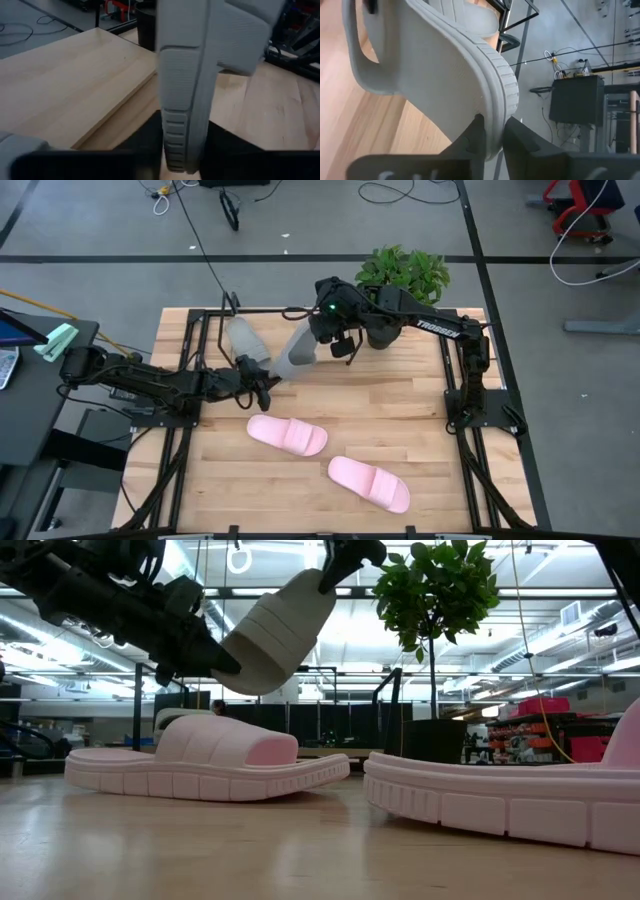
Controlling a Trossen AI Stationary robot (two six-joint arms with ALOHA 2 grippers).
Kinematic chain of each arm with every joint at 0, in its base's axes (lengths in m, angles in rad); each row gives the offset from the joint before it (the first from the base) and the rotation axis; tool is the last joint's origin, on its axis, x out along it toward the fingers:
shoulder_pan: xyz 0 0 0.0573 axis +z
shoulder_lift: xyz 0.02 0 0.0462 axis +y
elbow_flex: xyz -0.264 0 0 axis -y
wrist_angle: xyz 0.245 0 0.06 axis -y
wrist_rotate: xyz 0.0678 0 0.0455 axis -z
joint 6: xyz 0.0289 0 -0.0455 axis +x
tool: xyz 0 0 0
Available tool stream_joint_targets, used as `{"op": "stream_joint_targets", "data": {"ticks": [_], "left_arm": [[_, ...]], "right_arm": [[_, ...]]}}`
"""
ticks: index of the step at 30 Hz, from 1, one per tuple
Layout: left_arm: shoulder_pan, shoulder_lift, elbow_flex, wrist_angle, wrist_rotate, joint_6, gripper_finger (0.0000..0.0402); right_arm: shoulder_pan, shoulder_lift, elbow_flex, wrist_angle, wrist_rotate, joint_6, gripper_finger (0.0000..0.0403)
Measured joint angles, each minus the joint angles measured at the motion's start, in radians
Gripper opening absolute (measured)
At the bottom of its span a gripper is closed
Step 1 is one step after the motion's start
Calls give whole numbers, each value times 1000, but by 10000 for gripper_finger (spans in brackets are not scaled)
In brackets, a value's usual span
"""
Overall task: Pick and place slides into the shelf
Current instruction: Put the gray slide on the shelf
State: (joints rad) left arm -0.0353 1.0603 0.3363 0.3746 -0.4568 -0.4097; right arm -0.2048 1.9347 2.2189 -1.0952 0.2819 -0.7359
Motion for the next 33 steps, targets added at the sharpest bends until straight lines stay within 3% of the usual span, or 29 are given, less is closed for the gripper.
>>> {"op": "stream_joint_targets", "data": {"ticks": [3,8,15,18,25,33], "left_arm": [[0,0,0,-5,-7,-2,45],[0,0,-1,5,-8,-11,45],[0,0,-1,45,-24,-75,78],[0,0,-1,88,-35,-105,69],[-1,0,-15,241,-36,-135,45],[47,2,-213,584,-35,-350,74]], "right_arm": [[6,-1,0,-16,1,-41,88],[23,-1,0,-20,20,-128,161],[55,-16,0,10,154,-228,254],[82,-30,0,48,215,-230,277],[151,-59,0,15,313,-181,268],[214,-74,1,-176,314,-2,238]]}}
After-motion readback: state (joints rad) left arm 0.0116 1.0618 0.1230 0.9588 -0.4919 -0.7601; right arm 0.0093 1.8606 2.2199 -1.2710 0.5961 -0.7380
